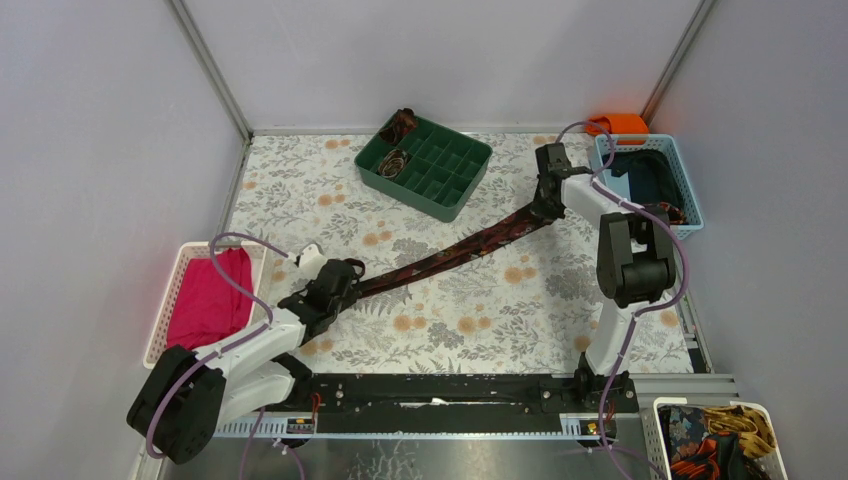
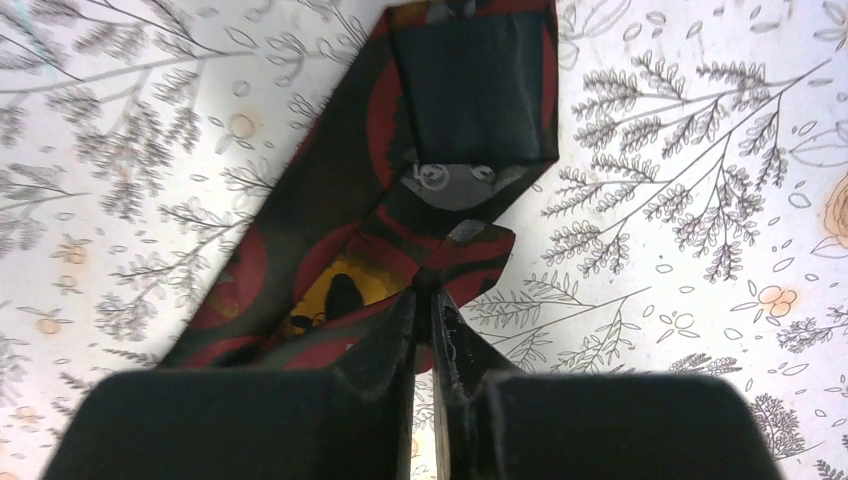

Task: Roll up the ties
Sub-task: Flatten out the tie at the center of the board.

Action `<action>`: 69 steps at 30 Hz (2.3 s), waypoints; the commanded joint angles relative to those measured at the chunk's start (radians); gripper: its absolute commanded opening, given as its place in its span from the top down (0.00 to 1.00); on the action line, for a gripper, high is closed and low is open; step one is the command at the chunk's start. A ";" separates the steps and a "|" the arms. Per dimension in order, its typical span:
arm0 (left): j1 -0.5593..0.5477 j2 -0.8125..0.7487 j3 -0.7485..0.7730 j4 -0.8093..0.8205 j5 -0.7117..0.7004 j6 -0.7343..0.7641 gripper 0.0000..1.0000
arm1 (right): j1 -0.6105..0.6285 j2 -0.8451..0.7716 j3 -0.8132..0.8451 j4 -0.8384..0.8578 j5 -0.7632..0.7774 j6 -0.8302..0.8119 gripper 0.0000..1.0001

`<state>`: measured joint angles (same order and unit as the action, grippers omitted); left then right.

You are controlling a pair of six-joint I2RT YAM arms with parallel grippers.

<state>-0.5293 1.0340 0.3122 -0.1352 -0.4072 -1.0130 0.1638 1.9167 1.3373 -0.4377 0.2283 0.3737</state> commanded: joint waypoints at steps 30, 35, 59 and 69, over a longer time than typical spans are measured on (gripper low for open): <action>0.005 -0.032 0.032 -0.029 -0.040 0.016 1.00 | 0.003 0.067 0.163 -0.008 0.014 -0.051 0.38; 0.005 -0.077 0.080 -0.091 -0.056 0.034 1.00 | 0.081 -0.022 0.080 0.024 -0.015 -0.053 0.38; 0.005 -0.263 0.158 -0.259 -0.111 0.041 0.96 | 0.155 0.055 0.019 0.047 -0.092 -0.026 0.92; 0.006 -0.258 0.150 -0.242 -0.107 0.040 0.96 | 0.155 0.030 -0.035 0.043 -0.073 -0.010 0.95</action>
<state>-0.5293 0.7715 0.4538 -0.3820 -0.4946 -0.9840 0.3202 1.9610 1.3113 -0.3634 0.1463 0.3553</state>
